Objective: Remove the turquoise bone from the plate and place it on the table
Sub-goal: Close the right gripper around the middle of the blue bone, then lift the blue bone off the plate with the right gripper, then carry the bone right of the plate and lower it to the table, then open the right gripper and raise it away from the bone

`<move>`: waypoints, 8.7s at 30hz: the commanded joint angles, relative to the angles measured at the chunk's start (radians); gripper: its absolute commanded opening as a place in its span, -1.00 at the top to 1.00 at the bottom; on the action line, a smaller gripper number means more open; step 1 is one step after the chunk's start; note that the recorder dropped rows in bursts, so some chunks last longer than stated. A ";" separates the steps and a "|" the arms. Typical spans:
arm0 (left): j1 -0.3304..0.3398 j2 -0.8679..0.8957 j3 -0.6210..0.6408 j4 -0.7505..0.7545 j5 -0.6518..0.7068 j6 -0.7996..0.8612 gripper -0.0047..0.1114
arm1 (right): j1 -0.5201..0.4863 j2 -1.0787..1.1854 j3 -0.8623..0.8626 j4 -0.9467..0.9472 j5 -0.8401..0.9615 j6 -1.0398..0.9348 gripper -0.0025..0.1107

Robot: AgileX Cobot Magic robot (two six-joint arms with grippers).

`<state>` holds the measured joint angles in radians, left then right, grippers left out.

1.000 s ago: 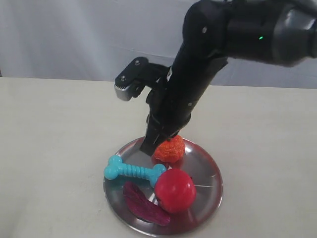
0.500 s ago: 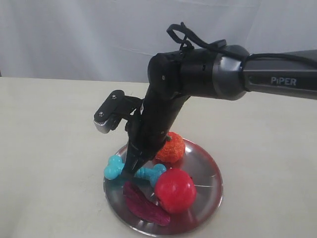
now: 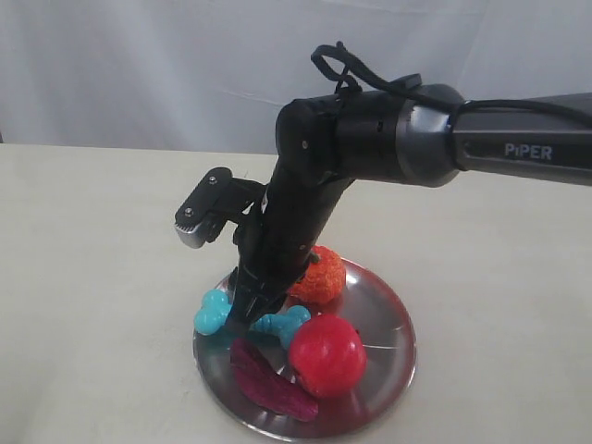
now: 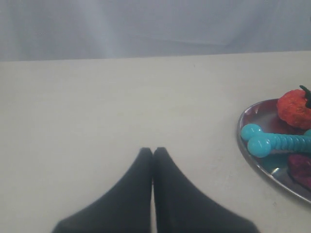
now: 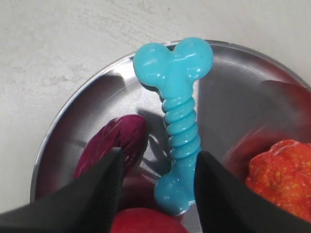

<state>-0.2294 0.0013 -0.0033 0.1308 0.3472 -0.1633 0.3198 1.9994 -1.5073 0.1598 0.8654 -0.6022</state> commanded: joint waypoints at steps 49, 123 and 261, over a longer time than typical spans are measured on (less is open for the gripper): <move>-0.002 -0.001 0.003 0.001 -0.001 -0.002 0.92 | 0.000 0.177 -0.005 -0.038 -0.144 0.002 0.16; -0.002 -0.001 0.003 0.001 -0.001 -0.002 0.92 | -0.016 -0.184 -0.003 -0.221 0.200 0.471 0.96; -0.002 -0.001 0.003 0.001 -0.001 0.002 0.92 | -0.446 -0.622 0.566 -0.233 0.061 0.902 0.18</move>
<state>-0.2294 0.0013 -0.0033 0.1308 0.3472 -0.1633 -0.1224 1.4547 -0.9418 -0.0559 0.8439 0.2964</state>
